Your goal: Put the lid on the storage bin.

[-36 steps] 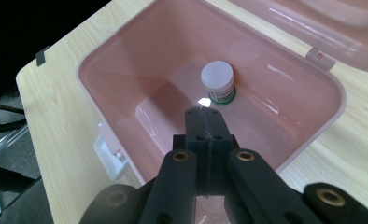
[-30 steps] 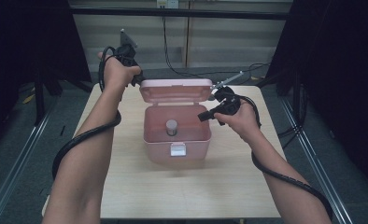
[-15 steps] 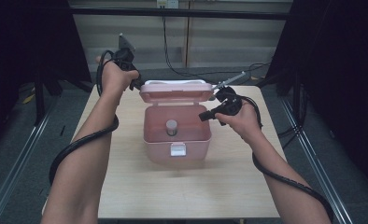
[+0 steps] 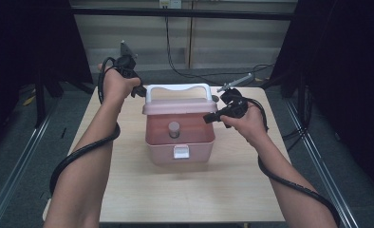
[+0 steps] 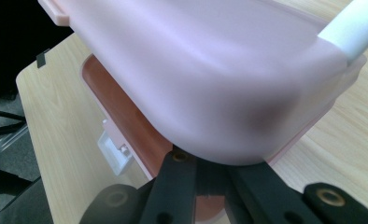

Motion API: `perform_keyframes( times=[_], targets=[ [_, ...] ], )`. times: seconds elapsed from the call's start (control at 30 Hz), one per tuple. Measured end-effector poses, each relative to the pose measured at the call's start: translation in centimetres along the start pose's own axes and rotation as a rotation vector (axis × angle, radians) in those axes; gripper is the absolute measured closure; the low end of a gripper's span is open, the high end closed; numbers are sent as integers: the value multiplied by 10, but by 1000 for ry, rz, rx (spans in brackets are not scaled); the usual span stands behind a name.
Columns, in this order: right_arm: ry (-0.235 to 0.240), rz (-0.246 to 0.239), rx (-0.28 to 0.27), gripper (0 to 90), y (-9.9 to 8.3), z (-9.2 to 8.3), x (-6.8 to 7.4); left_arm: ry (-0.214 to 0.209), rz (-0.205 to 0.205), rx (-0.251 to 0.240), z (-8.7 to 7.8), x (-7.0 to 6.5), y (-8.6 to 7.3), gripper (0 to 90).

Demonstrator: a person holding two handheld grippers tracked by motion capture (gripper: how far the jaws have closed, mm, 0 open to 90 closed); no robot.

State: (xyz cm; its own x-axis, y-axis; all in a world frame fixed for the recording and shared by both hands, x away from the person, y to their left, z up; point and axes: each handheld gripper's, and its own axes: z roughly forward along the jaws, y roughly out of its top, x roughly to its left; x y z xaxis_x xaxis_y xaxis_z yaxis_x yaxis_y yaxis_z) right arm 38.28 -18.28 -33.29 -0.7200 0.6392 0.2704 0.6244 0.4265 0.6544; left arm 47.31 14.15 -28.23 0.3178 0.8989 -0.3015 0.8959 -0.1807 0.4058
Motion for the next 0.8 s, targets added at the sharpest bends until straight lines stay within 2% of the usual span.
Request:
perform_keyframes(
  times=[0.27,0.67,0.8],
  targets=[
    [0,-10,-9,900,-5,-2,1,2,-8,-10,3,11,-10,772],
    [1,-18,-7,900,-16,1,2,32,-52,-66,0,25,-22,523],
    [3,-22,-3,900,-21,3,3,50,-67,-81,0,30,-27,410]
  ],
)
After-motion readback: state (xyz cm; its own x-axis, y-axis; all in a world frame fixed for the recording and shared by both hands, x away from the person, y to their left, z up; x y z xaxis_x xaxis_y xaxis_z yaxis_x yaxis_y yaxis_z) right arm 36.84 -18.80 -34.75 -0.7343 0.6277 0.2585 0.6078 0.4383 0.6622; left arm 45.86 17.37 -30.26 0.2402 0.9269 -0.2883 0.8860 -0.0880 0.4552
